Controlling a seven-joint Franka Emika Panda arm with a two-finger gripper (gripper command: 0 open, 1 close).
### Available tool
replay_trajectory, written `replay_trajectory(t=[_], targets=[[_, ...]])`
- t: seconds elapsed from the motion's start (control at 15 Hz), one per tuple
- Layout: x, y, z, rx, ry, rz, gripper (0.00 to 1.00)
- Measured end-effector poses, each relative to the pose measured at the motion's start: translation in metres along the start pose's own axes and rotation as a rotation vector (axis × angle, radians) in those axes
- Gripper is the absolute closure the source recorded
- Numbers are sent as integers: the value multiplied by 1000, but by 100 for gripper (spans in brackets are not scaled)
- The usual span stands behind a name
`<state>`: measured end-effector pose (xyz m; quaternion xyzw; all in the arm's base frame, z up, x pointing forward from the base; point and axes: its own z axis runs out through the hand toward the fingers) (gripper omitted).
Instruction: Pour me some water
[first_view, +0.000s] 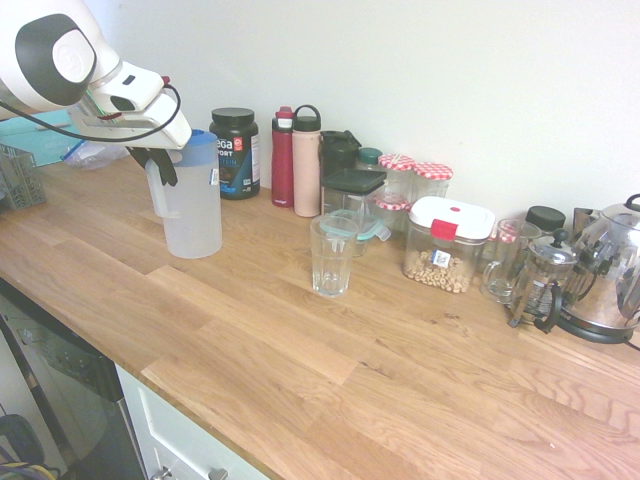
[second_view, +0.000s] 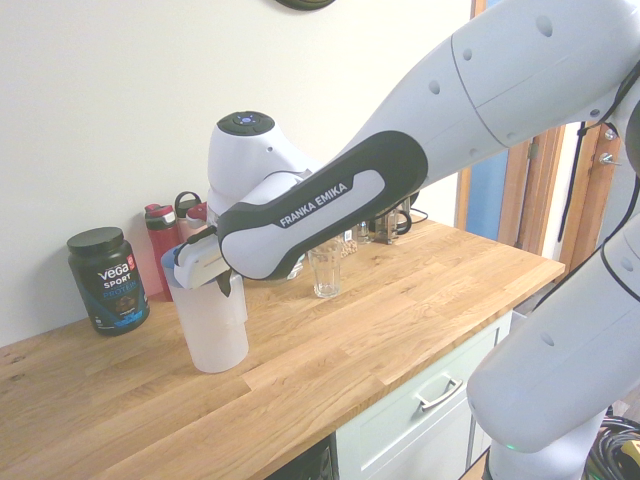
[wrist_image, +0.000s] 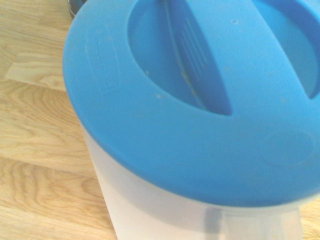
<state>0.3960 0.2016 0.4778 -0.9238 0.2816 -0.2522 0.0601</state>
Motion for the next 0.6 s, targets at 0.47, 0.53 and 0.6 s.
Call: replay_trajectory(t=[0.47,0.53,0.6], targets=[[-5,2,-16,-14,3,-12,0],[-9,4,-23,-24,-7,-15,0],[-14,8,-33,-49,-30,-22,0]])
